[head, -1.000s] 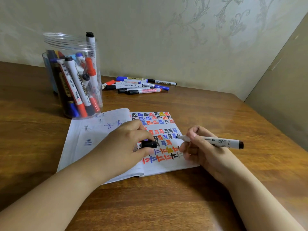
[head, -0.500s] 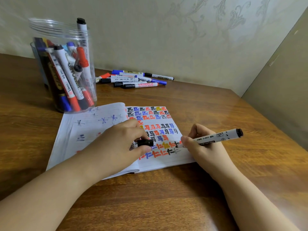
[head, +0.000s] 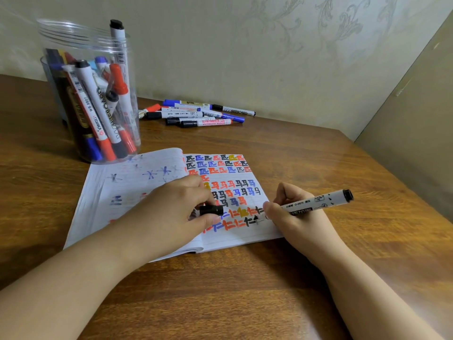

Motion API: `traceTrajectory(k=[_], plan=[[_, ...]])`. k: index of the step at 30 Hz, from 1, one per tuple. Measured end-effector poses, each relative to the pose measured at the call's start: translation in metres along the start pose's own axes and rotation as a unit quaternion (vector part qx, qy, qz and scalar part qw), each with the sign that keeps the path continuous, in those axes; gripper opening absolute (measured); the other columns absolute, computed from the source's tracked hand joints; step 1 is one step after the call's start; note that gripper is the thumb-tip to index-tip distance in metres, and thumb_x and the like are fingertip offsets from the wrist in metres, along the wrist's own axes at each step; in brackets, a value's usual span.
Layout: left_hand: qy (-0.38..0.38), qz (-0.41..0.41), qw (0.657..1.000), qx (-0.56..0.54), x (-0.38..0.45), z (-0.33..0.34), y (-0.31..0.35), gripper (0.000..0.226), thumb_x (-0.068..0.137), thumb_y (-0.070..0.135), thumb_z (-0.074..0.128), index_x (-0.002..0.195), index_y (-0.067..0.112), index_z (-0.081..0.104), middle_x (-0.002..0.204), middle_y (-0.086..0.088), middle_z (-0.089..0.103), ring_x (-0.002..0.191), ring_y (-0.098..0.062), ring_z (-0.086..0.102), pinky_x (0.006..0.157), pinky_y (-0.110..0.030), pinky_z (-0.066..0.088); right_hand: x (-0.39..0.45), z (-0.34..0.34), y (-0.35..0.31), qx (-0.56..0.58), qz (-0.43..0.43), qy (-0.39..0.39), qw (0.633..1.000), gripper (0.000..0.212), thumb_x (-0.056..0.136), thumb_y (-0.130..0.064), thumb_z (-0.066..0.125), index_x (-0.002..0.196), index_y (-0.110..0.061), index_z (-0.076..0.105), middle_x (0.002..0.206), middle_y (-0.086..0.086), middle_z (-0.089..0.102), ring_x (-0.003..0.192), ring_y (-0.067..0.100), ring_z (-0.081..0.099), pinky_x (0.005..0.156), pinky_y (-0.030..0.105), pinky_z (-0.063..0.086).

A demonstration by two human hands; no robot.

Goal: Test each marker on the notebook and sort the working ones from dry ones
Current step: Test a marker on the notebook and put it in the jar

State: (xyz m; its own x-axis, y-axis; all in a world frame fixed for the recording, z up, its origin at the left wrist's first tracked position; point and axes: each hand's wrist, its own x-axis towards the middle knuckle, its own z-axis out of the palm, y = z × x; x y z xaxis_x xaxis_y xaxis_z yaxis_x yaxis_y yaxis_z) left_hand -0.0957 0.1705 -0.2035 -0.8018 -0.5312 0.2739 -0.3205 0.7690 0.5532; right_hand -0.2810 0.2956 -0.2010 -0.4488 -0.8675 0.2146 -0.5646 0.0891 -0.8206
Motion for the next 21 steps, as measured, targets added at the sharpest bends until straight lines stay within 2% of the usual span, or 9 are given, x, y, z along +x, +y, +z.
traceTrajectory(k=[2, 4, 6, 12, 15, 21], plan=[[0.000, 0.000, 1.000, -0.002, -0.0001, 0.0000, 0.0000, 0.019, 0.082, 0.040, 0.060, 0.098, 0.030, 0.065, 0.090, 0.017, 0.049, 0.083, 0.000, 0.050, 0.070, -0.018, 0.042, -0.0001, 0.0000, -0.0003, -0.001, -0.004, 0.005, 1.000, 0.036, 0.086, -0.011, 0.063, 0.061, -0.017, 0.037, 0.055, 0.008, 0.049, 0.048, 0.009, 0.039, 0.041, 0.017, 0.025], [0.003, 0.000, 1.000, -0.001, -0.0005, -0.0002, -0.0004, 0.020, 0.082, 0.040, 0.061, 0.098, 0.029, 0.066, 0.090, 0.016, 0.049, 0.083, -0.002, 0.051, 0.071, -0.021, 0.043, -0.0004, -0.0002, -0.0012, -0.007, -0.006, 0.000, 1.000, 0.037, 0.085, -0.009, 0.062, 0.060, -0.016, 0.036, 0.051, -0.005, 0.043, 0.047, 0.006, 0.035, 0.041, 0.016, 0.023], [0.006, 0.003, 1.000, -0.001, -0.0008, -0.0002, -0.0008, 0.020, 0.082, 0.040, 0.061, 0.097, 0.028, 0.066, 0.089, 0.015, 0.049, 0.081, -0.002, 0.051, 0.072, -0.023, 0.043, -0.0011, -0.0010, -0.0017, -0.006, -0.003, -0.008, 1.000, 0.037, 0.085, -0.005, 0.061, 0.060, -0.015, 0.035, 0.050, -0.010, 0.038, 0.046, 0.005, 0.032, 0.041, 0.014, 0.022], [0.006, 0.006, 1.000, -0.001, -0.0003, -0.0004, -0.0007, 0.020, 0.081, 0.040, 0.062, 0.096, 0.028, 0.067, 0.089, 0.014, 0.050, 0.081, -0.004, 0.052, 0.072, -0.024, 0.043, 0.0006, -0.0007, 0.0009, 0.010, -0.007, 0.037, 0.999, 0.036, 0.084, -0.004, 0.060, 0.060, -0.013, 0.036, 0.049, -0.006, 0.036, 0.044, 0.005, 0.030, 0.040, 0.016, 0.023], [0.005, 0.005, 1.000, 0.001, 0.0000, -0.0001, -0.0004, 0.020, 0.081, 0.040, 0.062, 0.096, 0.028, 0.067, 0.089, 0.014, 0.050, 0.081, -0.003, 0.052, 0.071, -0.023, 0.043, 0.0009, 0.0007, 0.0016, -0.015, -0.006, 0.028, 0.999, 0.036, 0.084, -0.006, 0.060, 0.060, -0.014, 0.035, 0.047, -0.009, 0.036, 0.042, 0.003, 0.028, 0.040, 0.016, 0.022], [0.003, -0.001, 1.000, 0.002, -0.0007, -0.0013, 0.0008, 0.021, 0.081, 0.041, 0.062, 0.098, 0.028, 0.066, 0.090, 0.015, 0.050, 0.082, -0.002, 0.052, 0.072, -0.023, 0.044, 0.0001, -0.0025, 0.0006, -0.007, -0.002, 0.036, 0.999, 0.035, 0.082, -0.005, 0.060, 0.059, -0.015, 0.035, 0.051, -0.003, 0.038, 0.045, 0.005, 0.030, 0.041, 0.016, 0.023]])
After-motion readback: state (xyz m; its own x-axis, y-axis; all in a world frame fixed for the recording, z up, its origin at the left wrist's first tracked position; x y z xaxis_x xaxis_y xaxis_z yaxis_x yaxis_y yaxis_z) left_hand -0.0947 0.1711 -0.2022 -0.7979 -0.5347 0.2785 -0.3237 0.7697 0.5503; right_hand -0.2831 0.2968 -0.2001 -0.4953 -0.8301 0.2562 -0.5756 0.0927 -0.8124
